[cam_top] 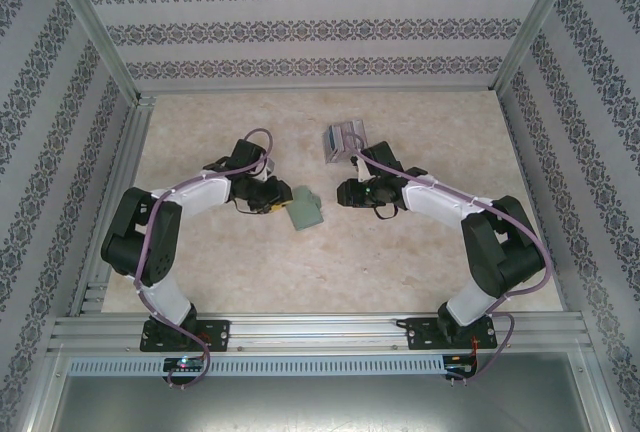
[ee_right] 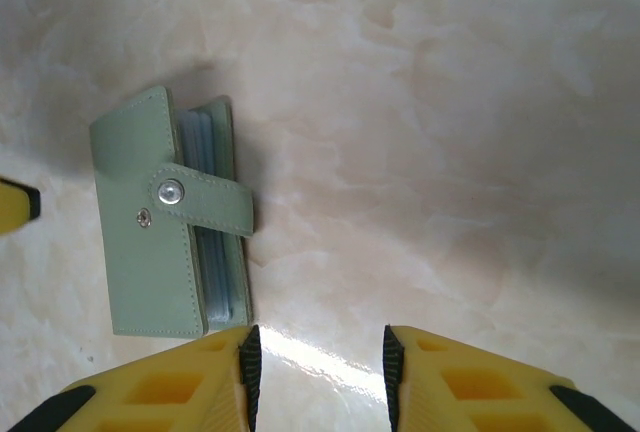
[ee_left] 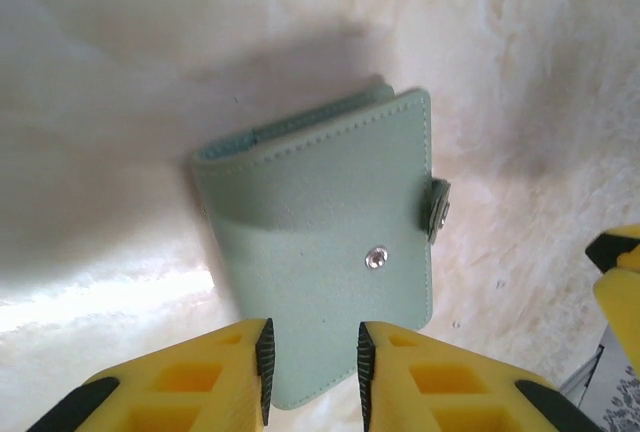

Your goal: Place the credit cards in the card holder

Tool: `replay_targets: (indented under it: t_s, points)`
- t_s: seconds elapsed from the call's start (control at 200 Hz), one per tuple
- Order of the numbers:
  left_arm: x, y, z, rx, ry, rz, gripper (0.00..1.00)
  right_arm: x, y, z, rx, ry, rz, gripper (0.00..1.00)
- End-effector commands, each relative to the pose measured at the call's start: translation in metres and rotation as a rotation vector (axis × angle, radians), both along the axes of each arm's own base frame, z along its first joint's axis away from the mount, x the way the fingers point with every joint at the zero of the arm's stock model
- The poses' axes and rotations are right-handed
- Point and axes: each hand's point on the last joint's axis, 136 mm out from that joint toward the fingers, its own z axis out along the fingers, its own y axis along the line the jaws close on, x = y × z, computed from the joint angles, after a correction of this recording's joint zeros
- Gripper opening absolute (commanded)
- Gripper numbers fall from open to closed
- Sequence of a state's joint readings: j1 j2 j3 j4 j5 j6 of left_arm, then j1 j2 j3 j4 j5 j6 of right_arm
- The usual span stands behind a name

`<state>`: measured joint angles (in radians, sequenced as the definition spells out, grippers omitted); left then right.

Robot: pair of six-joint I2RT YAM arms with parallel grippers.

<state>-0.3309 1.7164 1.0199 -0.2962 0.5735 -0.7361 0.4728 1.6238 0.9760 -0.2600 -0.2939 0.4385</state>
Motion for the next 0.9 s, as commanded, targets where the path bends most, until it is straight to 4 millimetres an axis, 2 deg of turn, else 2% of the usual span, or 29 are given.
replay_targets:
  t_s: [0.0,0.2,0.355,0.445,0.704,0.899]
  points:
    - [0.009,0.008,0.005,0.025,-0.016,-0.005,0.3,0.006,-0.001,0.017,-0.023,-0.03,0.035,0.4]
    - [0.027,0.004,0.012,0.004,-0.059,-0.011,0.31,0.008,0.001,0.016,-0.046,-0.008,0.064,0.4]
    - [0.032,0.001,0.0,-0.006,-0.036,-0.006,0.3,0.012,0.007,0.018,-0.025,-0.002,0.069,0.4]
    - [0.035,-0.001,-0.007,-0.013,-0.023,-0.008,0.3,0.015,0.023,0.021,0.005,-0.004,0.091,0.4]
    - [0.039,-0.007,-0.019,-0.023,0.015,-0.028,0.3,0.02,0.071,0.007,-0.066,0.029,0.205,0.4]
    - [0.038,-0.007,-0.02,-0.016,0.014,-0.033,0.29,0.022,0.082,-0.003,-0.219,0.037,0.261,0.39]
